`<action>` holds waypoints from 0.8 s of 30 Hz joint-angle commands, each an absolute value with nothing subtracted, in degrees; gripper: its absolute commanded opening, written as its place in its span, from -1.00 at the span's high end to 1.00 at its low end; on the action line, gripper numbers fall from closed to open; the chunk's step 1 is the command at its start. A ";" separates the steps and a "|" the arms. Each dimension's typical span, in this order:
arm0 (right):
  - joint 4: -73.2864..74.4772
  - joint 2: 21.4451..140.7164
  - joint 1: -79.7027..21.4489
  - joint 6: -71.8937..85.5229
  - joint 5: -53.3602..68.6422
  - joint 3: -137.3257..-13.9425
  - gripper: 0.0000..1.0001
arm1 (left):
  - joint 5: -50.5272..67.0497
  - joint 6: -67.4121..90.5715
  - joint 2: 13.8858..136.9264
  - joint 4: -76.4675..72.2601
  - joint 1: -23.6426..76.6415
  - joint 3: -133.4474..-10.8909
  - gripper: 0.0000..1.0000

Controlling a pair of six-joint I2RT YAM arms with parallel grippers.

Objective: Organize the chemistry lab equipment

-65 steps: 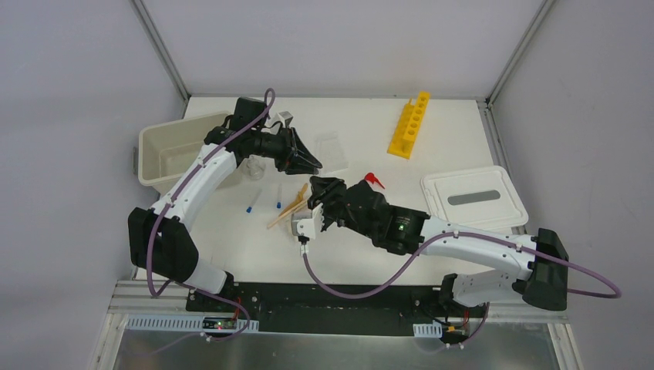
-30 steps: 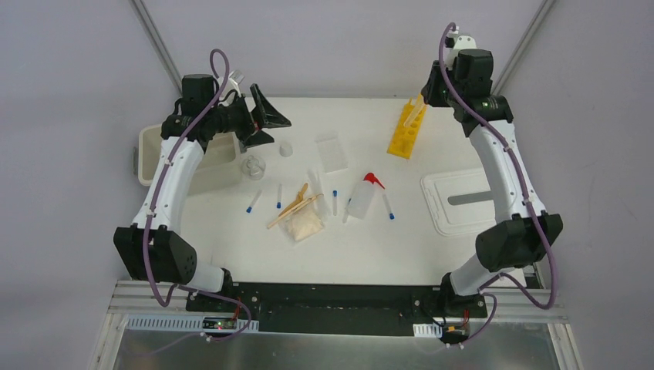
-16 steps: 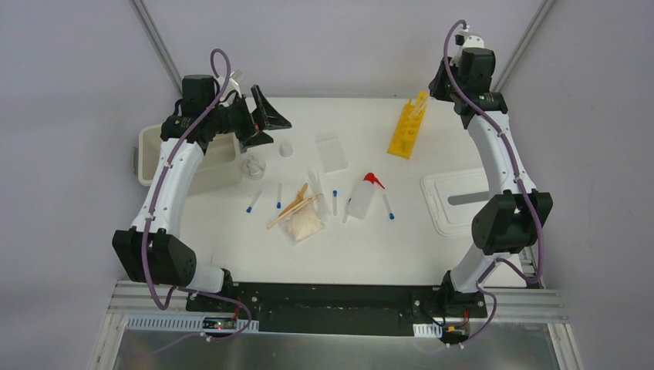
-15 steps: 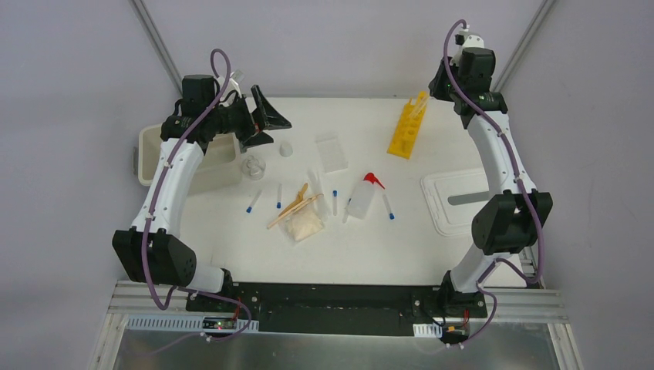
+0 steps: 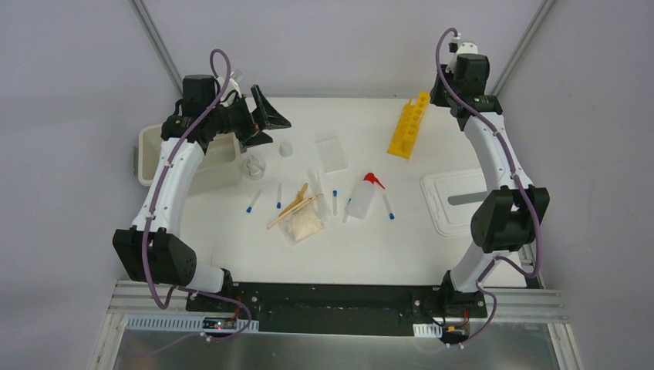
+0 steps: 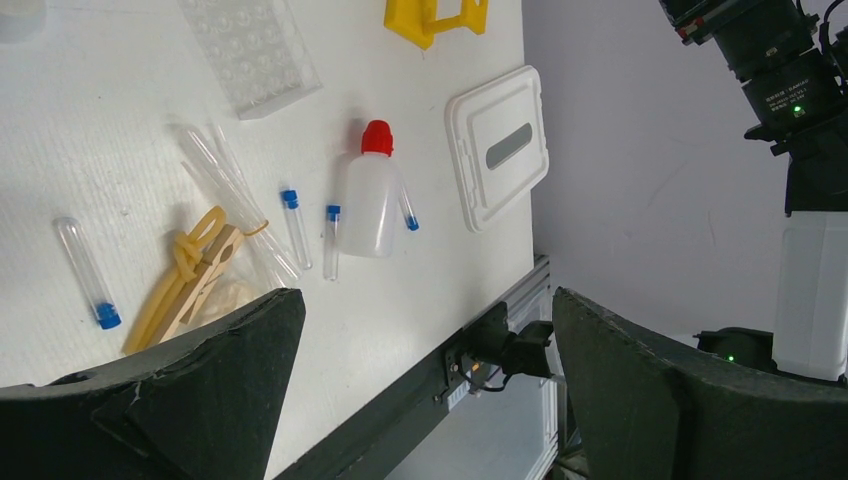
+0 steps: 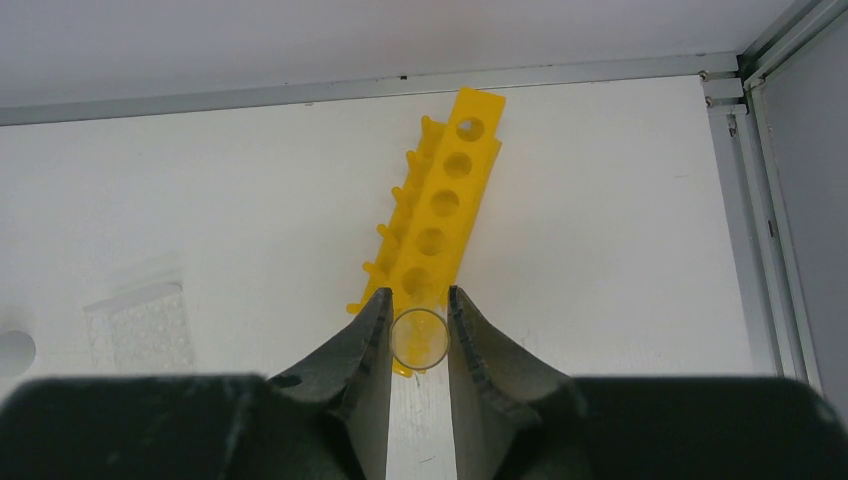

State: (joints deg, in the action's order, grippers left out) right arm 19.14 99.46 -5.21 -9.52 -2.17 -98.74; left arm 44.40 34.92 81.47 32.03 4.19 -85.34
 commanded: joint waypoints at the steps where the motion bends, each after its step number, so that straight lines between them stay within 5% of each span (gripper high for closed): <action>1: 18.18 100.03 -5.02 -10.44 -2.45 -98.91 1.00 | 44.07 34.80 82.32 31.47 4.70 -86.15 -0.98; 24: 17.89 104.26 -5.53 -8.89 -0.59 -102.72 1.00 | 43.75 34.45 82.79 31.51 4.70 -85.95 -0.98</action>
State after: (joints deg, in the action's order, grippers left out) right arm 18.37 103.83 -5.23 -9.45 -0.99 -99.42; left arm 44.34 34.92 82.83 32.03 4.19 -85.34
